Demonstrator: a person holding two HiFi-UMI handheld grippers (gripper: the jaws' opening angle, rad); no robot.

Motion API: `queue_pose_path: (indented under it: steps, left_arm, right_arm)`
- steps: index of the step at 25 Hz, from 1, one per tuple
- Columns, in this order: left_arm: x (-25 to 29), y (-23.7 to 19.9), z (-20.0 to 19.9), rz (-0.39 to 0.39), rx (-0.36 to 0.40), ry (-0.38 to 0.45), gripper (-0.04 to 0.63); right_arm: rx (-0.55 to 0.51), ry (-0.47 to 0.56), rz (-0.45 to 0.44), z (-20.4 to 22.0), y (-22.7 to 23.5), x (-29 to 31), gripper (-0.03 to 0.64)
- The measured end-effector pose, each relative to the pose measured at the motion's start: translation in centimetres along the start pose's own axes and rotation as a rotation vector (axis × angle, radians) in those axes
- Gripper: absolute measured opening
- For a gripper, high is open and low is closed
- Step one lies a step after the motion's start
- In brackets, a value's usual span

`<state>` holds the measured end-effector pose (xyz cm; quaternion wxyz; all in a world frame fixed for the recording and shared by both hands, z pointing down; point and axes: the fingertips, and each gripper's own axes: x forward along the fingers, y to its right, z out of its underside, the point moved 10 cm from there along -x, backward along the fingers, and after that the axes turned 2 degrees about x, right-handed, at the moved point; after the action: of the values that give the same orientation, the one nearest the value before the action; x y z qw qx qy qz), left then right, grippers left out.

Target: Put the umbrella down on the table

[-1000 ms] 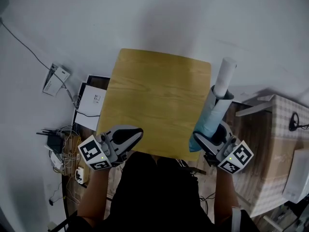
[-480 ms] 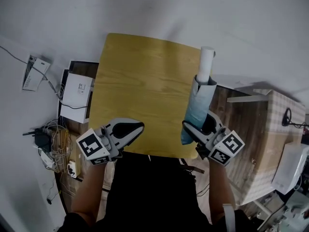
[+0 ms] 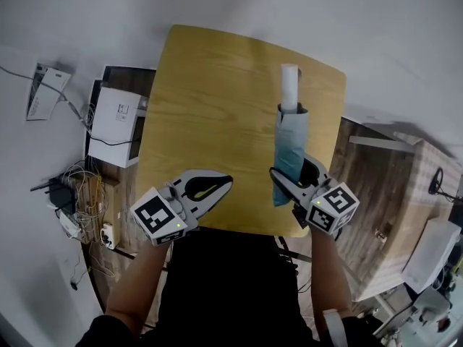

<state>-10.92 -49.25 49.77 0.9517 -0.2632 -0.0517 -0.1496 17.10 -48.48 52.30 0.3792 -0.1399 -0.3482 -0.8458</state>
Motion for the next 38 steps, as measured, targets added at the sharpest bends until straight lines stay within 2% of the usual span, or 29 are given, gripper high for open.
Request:
queue_pose_path:
  steps: [4, 10, 17, 24, 38]
  left_arm:
    - [0.3, -1.2, 1.1, -0.011, 0.024, -0.043, 0.012]
    - [0.3, -2.8, 2.7, -0.021, -0.017, -0.052, 0.012]
    - [0.9, -2.3, 3.4, -0.001, -0.053, -0.042, 0.012]
    - [1.2, -2.4, 4.2, 0.032, -0.058, -0.055, 0.012]
    - [1.2, -2.8, 4.8, 0.024, -0.066, -0.041, 0.012]
  right_arm:
    - [0.009, -0.086, 0.029, 0.8, 0.9, 2.2, 0.296]
    - [-0.027, -0.22, 0.061, 2.4, 1.7, 5.3, 0.295]
    - [-0.055, -0.334, 0.118, 4.0, 2.8, 6.8, 0.296]
    - [-0.063, -0.374, 0.156, 4.4, 3.2, 8.0, 0.296]
    - [-0.098, -0.428, 0.188, 4.7, 3.0, 9.2, 0.296]
